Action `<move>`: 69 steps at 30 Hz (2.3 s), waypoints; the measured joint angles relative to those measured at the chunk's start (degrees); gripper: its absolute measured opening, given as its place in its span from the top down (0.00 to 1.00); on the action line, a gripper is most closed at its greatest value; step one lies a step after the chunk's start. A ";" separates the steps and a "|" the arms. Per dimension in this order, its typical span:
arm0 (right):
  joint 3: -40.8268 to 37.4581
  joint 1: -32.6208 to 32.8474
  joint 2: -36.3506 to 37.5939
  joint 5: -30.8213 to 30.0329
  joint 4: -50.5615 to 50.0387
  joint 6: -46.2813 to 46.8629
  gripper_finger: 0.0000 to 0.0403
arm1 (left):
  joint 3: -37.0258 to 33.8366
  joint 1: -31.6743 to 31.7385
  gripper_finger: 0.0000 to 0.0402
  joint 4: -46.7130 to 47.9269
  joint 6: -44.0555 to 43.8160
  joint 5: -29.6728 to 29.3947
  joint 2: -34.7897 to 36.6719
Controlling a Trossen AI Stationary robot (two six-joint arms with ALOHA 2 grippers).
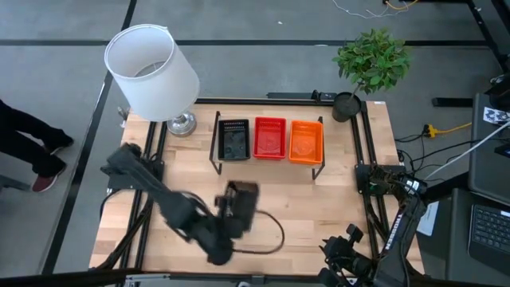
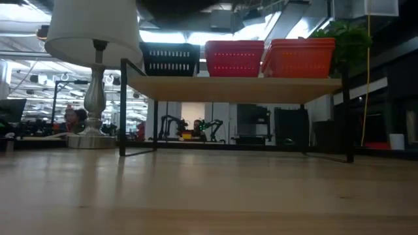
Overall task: Stack baskets on shelf by color
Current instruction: Stack the black bin on top of the black bin on the shelf
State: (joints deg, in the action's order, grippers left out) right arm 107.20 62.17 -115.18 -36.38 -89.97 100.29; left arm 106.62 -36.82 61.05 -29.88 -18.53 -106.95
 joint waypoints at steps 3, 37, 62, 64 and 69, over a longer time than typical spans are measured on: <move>0.00 0.00 0.00 -0.13 0.06 0.02 0.77 | 2.55 -0.38 1.00 1.89 2.99 -9.20 5.42; -7.17 1.16 -0.04 10.73 17.07 7.56 0.77 | -5.85 31.85 1.00 14.95 18.16 -3.22 18.83; -7.23 1.18 -0.04 11.06 16.87 7.28 0.77 | -16.23 35.40 0.92 2.18 21.52 5.82 18.81; -7.23 1.18 -0.04 11.08 16.88 7.28 0.77 | -16.23 35.89 0.88 2.19 21.52 5.80 18.81; -7.23 1.18 -0.04 11.11 16.87 7.26 0.77 | -16.23 36.48 0.77 1.59 21.49 5.74 18.81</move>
State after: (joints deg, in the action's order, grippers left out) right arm 99.96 63.35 -115.22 -25.27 -73.10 107.55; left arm 90.39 -0.34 62.64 -8.38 -12.80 -88.14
